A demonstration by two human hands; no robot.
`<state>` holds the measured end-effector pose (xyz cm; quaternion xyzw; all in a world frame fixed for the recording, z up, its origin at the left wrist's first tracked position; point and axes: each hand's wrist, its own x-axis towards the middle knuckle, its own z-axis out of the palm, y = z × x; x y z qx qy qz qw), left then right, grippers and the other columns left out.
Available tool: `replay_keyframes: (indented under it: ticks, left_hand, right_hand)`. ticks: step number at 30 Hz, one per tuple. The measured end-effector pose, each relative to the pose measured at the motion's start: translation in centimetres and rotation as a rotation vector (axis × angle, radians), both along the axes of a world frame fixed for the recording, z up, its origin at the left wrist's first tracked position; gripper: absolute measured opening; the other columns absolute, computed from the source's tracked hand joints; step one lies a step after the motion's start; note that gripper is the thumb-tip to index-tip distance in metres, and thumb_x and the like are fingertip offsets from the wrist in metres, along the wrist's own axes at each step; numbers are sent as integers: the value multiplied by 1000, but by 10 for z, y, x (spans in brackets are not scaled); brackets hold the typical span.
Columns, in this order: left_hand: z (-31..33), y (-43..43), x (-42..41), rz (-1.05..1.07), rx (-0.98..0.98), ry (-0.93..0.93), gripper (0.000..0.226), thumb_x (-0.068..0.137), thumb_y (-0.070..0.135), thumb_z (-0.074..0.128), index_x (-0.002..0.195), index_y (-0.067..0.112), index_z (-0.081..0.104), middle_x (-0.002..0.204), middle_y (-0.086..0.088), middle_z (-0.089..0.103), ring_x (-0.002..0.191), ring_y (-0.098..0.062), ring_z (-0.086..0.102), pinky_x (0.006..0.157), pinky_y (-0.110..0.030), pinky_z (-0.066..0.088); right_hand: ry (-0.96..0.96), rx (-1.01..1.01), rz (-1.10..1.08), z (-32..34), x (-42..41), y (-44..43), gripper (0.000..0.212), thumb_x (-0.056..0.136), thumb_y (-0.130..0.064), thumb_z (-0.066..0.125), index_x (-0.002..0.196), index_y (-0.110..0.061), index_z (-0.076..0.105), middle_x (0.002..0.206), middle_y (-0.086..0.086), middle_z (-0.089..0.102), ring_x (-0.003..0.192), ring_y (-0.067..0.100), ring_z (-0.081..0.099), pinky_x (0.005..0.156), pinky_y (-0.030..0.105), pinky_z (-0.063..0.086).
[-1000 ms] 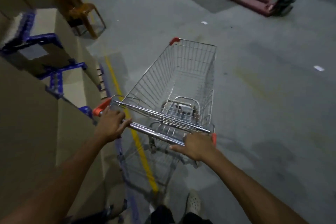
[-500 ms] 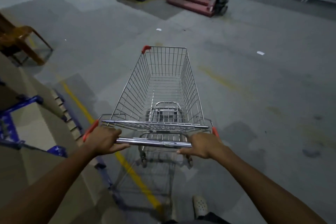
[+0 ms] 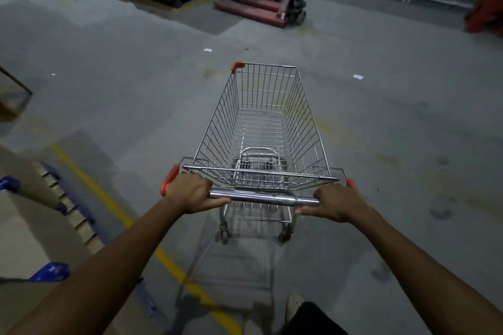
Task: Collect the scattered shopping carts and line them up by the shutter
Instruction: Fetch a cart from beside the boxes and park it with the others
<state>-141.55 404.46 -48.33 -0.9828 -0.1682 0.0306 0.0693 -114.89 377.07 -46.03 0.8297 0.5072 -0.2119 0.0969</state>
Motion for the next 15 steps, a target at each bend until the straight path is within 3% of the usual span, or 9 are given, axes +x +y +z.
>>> replay_keyframes:
  ticks: [3, 6, 9, 11, 15]
  left_hand:
    - [-3, 8, 46, -24, -31, 35, 89, 71, 98, 2, 65, 23, 51, 64, 2, 55, 60, -21, 58, 66, -36, 50]
    - [-4, 11, 98, -67, -47, 49, 87, 75, 97, 7, 67, 23, 53, 63, 4, 55, 57, -18, 54, 66, -36, 49]
    - [-3, 14, 156, -111, -78, 39, 83, 77, 95, 9, 68, 23, 51, 64, 3, 55, 56, -17, 49, 63, -35, 46]
    - [-4, 18, 195, -126, -136, 23, 83, 79, 94, 8, 72, 23, 51, 66, 3, 56, 58, -17, 52, 65, -37, 50]
    - [-5, 33, 277, -72, -316, -159, 84, 84, 88, 13, 101, 21, 62, 101, 0, 61, 93, -18, 59, 75, -35, 48]
  right_hand:
    - [-35, 71, -46, -6, 38, -4, 83, 67, -101, 21, 69, -24, 53, 80, -13, 59, 82, 11, 56, 109, 56, 27]
    - [-12, 236, -162, -11, 83, -11, 85, 69, -100, 9, 67, -25, 50, 73, -10, 58, 75, 9, 54, 99, 46, 35]
    - [-73, 278, -270, -14, 127, -15, 68, 82, -89, 23, 72, -28, 52, 76, -10, 59, 77, 13, 51, 99, 42, 40]
    - [-98, 297, -327, -16, 154, -18, 69, 80, -90, 24, 73, -29, 55, 78, -9, 62, 77, 13, 54, 96, 41, 41]
    - [-173, 449, -419, -25, 205, -23, 72, 80, -86, 32, 102, -28, 67, 109, -1, 62, 106, 21, 56, 87, 39, 44]
